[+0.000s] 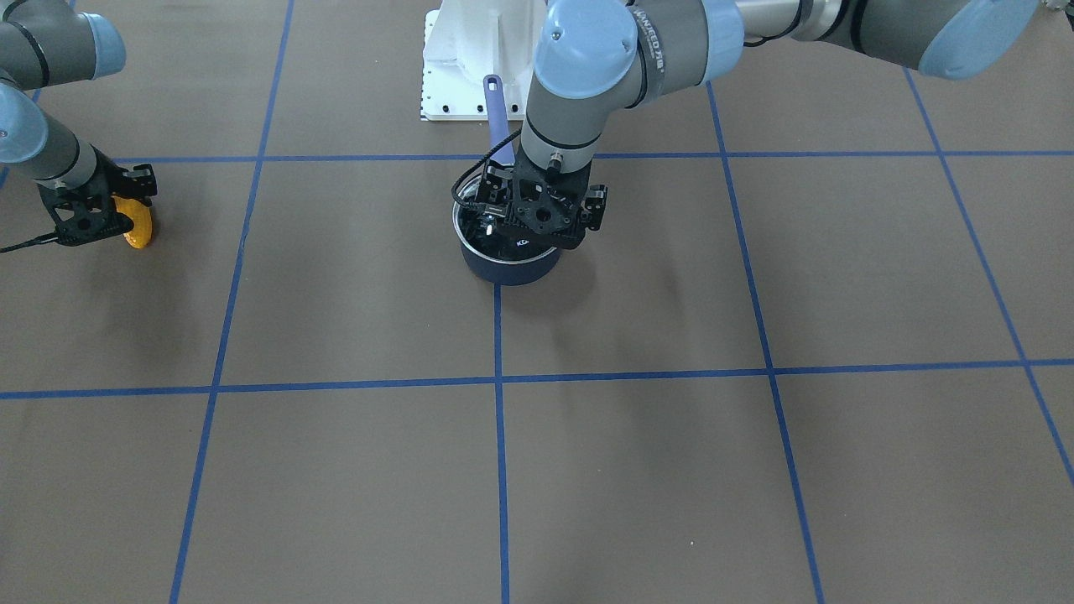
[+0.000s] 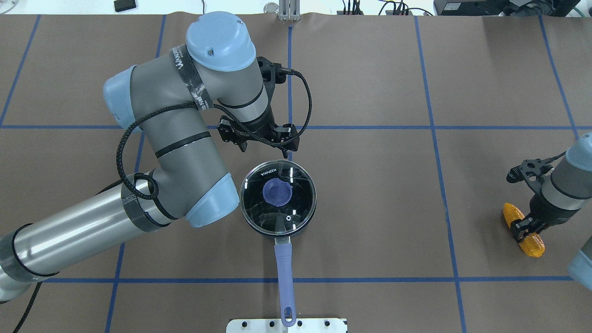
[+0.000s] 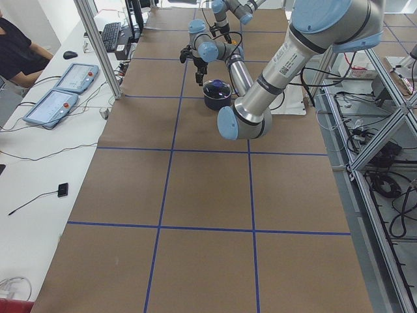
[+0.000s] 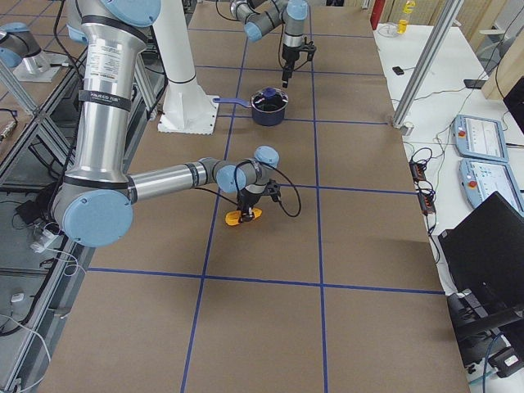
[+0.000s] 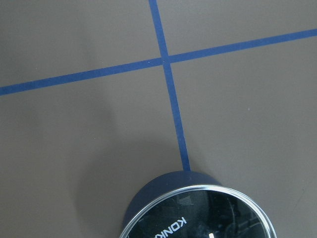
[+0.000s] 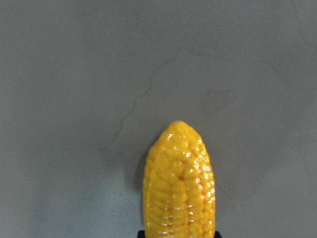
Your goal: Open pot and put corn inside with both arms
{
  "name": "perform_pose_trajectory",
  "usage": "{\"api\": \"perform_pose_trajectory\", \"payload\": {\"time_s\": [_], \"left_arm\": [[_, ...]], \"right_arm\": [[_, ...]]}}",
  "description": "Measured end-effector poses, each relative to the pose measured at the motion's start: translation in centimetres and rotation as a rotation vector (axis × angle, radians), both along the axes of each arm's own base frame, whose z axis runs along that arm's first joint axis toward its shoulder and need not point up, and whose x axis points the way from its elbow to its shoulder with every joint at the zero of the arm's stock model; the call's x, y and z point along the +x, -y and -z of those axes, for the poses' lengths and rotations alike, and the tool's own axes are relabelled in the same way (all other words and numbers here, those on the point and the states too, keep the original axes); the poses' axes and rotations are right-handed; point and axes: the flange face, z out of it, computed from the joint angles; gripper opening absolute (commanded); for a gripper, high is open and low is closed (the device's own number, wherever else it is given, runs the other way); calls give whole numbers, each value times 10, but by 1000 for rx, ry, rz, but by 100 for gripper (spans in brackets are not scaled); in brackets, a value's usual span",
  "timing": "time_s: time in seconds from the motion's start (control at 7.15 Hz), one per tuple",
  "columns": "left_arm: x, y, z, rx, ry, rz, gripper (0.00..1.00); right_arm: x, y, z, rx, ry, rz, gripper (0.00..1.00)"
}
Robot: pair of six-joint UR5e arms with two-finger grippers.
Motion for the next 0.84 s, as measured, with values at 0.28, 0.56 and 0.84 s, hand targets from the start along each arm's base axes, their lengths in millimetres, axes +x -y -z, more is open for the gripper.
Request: {"api": "perform_pose_trajectory", "payload": {"time_s": [0.28,0.56,0.84], "left_arm": [[0,-1,1,3,0,0,100],[18,-19,2,27,12,-16,100],[31,-38,3,60,33,-25,99]], "right_arm": [[4,14,18,3,43,-25,26],[0,39,46,14,102,-50,26],[-6,55,65,11,110,-62,26]]}}
